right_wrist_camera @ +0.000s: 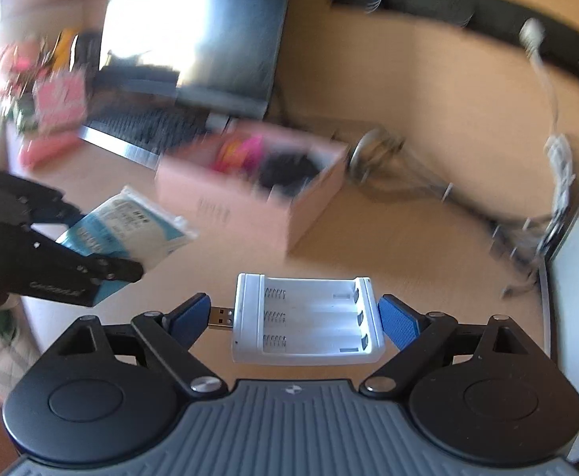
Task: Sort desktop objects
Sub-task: 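Lift the wet-wipe pack and charger and carry both toward the pink box, then lower the wet-wipe pack and charger into the pink box and open both tools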
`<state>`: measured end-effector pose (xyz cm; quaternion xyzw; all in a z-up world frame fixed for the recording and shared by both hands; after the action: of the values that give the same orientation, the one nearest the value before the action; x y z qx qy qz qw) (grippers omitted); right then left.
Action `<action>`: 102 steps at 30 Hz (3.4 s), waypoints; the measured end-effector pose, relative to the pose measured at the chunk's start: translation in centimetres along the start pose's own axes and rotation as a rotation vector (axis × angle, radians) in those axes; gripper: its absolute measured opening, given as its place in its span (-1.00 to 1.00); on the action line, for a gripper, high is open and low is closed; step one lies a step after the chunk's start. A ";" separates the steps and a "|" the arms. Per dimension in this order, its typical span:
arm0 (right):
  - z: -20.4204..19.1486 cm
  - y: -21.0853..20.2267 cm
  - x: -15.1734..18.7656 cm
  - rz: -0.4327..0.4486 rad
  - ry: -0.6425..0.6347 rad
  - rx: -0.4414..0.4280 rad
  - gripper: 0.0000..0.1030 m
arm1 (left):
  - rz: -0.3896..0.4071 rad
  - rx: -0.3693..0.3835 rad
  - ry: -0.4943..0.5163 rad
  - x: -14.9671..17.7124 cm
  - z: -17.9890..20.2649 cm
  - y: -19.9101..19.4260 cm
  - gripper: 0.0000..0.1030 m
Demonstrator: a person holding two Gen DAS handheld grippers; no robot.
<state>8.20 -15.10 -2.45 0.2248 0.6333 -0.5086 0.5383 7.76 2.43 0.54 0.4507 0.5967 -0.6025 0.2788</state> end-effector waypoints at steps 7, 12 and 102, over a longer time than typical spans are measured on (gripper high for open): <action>1.4 -0.4 -9.7 0.304 0.009 0.053 0.77 | 0.249 -0.074 0.005 -9.2 -4.1 0.1 0.13; 1.3 1.9 -13.4 0.353 0.002 0.050 0.77 | 0.241 -0.020 0.030 -10.9 -5.8 4.1 0.13; 3.5 20.7 -6.6 -0.103 0.503 -0.068 0.20 | -0.067 0.275 -0.056 -0.4 -7.7 12.4 0.99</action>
<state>29.11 -8.52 -4.40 0.2933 0.7746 -0.4417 0.3447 20.39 8.14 -4.02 0.4473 0.5154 -0.6999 0.2109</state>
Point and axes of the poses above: each gripper's, at about its wrist camera, not at the fingertips, and y roughly the way its jaws point, z to its right, x to its underside, the point moved 3 cm from there along y, roughly the way its jaws point, and after that the axes turned 11 degrees about z, right-handed, at the moved point
